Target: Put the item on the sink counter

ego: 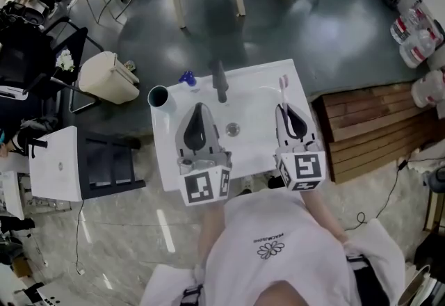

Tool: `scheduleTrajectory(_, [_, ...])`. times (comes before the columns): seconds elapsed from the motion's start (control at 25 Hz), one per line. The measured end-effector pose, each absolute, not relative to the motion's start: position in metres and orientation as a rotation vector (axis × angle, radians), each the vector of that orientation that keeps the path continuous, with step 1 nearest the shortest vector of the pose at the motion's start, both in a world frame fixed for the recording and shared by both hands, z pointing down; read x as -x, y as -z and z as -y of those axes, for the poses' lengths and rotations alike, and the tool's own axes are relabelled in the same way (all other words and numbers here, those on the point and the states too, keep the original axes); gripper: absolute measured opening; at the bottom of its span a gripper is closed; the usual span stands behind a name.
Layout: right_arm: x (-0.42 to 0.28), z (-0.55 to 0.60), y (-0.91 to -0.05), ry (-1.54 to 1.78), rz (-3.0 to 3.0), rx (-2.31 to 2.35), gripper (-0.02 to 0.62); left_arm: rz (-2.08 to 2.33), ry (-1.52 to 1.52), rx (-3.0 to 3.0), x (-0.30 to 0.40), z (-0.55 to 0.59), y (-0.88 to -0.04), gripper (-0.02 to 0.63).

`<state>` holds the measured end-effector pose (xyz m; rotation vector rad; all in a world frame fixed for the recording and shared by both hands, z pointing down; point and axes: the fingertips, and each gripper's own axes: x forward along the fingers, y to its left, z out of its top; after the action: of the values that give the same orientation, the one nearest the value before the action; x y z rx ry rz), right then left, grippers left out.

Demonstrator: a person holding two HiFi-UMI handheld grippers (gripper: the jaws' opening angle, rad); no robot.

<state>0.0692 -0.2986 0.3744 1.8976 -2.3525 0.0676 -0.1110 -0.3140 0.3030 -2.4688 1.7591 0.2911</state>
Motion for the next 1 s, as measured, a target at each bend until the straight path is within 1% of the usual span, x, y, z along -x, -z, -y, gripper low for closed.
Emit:
scheduleTrajectory(0.24, [-0.080, 0.309, -0.378, -0.079, 2.364, -1.867, 0.041, -1.756, -0.282, 2.468, 0.100, 0.320, -0.304, 0.015])
scheduleTrajectory(0.36, [-0.080, 0.321, -0.383, -0.061, 2.391, -1.776, 0.041, -1.767, -0.275, 2.460, 0.100, 0.325, -0.307, 0.015])
scheduleTrajectory(0.6, [-0.094, 0.360, -0.391, 0.176, 2.259, -1.527, 0.041, -1.797, -0.255, 2.439, 0.101, 0.330, -0.305, 0.015])
scheduleTrajectory(0.76, [-0.098, 0.387, -0.412, 0.315, 2.195, -1.258, 0.041, -1.828, -0.227, 2.411, 0.104, 0.329, -0.308, 0.015])
scheduleTrajectory(1.0, [-0.091, 0.412, -0.476, 0.469, 2.071, -0.792, 0.041, -1.862, -0.188, 2.356, 0.111, 0.328, -0.304, 0.015])
